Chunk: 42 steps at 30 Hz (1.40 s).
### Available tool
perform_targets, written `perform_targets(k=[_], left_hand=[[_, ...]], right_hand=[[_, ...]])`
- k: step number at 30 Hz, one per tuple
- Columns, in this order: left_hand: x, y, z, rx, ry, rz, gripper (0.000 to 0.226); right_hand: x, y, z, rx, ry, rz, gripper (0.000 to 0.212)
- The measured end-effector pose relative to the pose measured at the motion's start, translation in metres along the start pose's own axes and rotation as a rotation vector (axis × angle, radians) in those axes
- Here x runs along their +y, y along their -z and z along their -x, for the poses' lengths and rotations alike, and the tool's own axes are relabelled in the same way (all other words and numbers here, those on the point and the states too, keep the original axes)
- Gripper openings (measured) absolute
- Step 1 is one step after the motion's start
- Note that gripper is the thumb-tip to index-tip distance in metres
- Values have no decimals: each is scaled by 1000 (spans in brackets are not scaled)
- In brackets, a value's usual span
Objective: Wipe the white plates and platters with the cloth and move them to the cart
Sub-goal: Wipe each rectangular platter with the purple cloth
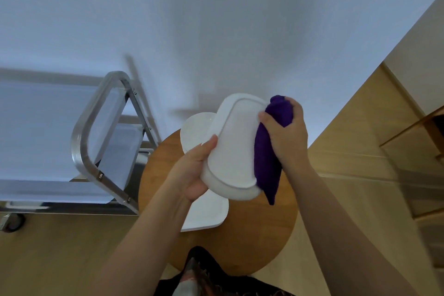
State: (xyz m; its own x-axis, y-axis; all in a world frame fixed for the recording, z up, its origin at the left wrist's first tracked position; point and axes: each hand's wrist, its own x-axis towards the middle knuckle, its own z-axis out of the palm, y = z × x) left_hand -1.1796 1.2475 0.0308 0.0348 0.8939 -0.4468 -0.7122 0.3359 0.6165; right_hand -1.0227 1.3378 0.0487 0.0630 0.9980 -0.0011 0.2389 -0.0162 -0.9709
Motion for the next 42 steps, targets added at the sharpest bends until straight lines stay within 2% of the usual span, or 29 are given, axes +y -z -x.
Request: perform_targets(k=[5,8,9,12,13,15,16,18,21,23,25,27,31,34,38,42], left_hand=[[-2,-10,-6,44,-101,46,61],[-7,-13,-5,112,-149,52,65],[-9,-15,-6,134,-166,70,65],[-12,-20,-10,254,-211,38,52],[-12,-19,-11,294,-224,-29,43],[-9,-12,-12,342,-245,-188,25],[-6,-7,-10,341,-255,-242,21],[-4,0,-5,295,-260,-280,28],[-11,1,4,208,-222,-316,38],[-19,-4,7,161,-190,-343,40],[-23,-11,7,153,-199,-360,29],[-22,-15,5,164,-225,-350,21],[-19,-14,2,227,-276,-299,26],[-18,-12,3,220,-285,-167,28],[-18,-11,5,213,-228,-29,30],[-16,-14,7,262,-206,9,43]], right_hand=[[22,-29,41,3,-25,89,66],[28,-41,58,30,-76,153,68],[29,-44,66,46,-48,189,66],[31,-51,98,83,196,388,58],[34,-51,105,17,201,349,56],[36,-44,110,-131,71,107,48],[36,-36,105,-121,8,-13,41],[31,-20,83,17,-1,-149,31],[11,-8,42,147,46,-189,27],[2,-14,22,106,28,-187,32],[-2,-24,17,57,31,-84,38],[-5,-34,23,9,106,-12,41],[-10,-52,49,-140,270,52,46],[-2,-62,69,-198,395,111,46],[17,-65,87,-123,498,243,52],[45,-51,93,-44,703,334,55]])
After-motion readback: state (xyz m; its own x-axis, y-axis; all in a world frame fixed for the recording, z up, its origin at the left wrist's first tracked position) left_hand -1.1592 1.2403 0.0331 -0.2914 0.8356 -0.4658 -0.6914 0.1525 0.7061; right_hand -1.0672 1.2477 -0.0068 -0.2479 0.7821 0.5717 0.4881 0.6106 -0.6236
